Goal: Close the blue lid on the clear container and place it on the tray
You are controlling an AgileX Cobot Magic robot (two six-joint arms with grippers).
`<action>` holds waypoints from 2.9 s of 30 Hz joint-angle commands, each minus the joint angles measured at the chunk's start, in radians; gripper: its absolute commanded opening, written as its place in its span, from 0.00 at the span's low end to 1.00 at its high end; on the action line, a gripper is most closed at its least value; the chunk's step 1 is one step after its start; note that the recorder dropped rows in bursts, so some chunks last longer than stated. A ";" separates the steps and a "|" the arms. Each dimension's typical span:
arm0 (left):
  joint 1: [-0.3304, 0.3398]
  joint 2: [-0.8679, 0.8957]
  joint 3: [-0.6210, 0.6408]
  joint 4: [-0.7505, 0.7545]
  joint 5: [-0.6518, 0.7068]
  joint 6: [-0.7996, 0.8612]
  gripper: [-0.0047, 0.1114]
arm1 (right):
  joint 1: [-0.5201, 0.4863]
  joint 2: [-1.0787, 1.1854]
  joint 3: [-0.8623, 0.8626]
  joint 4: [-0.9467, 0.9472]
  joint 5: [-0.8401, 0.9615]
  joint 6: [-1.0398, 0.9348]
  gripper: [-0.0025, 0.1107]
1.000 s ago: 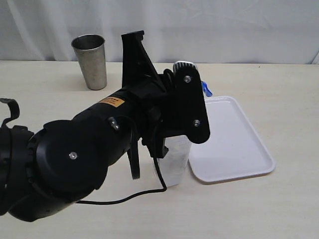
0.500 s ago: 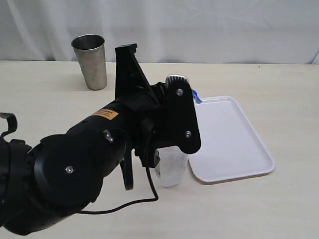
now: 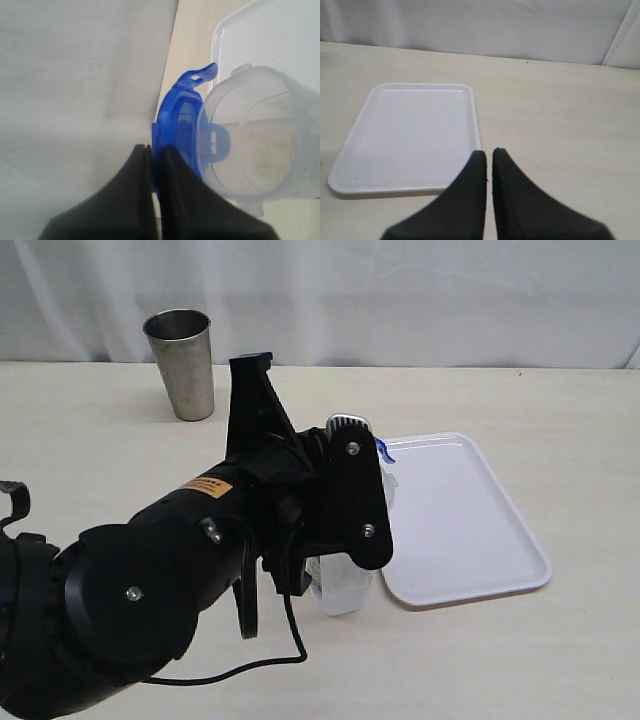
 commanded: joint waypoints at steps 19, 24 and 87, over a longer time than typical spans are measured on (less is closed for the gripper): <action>-0.002 0.001 0.002 -0.106 0.137 0.027 0.04 | -0.004 -0.004 0.002 -0.003 -0.002 -0.003 0.06; -0.002 0.001 0.002 -0.101 0.180 0.027 0.04 | -0.004 -0.004 0.002 -0.003 -0.002 -0.003 0.06; -0.002 -0.033 0.002 -0.048 0.053 0.027 0.04 | -0.004 -0.004 0.002 -0.003 -0.002 -0.003 0.06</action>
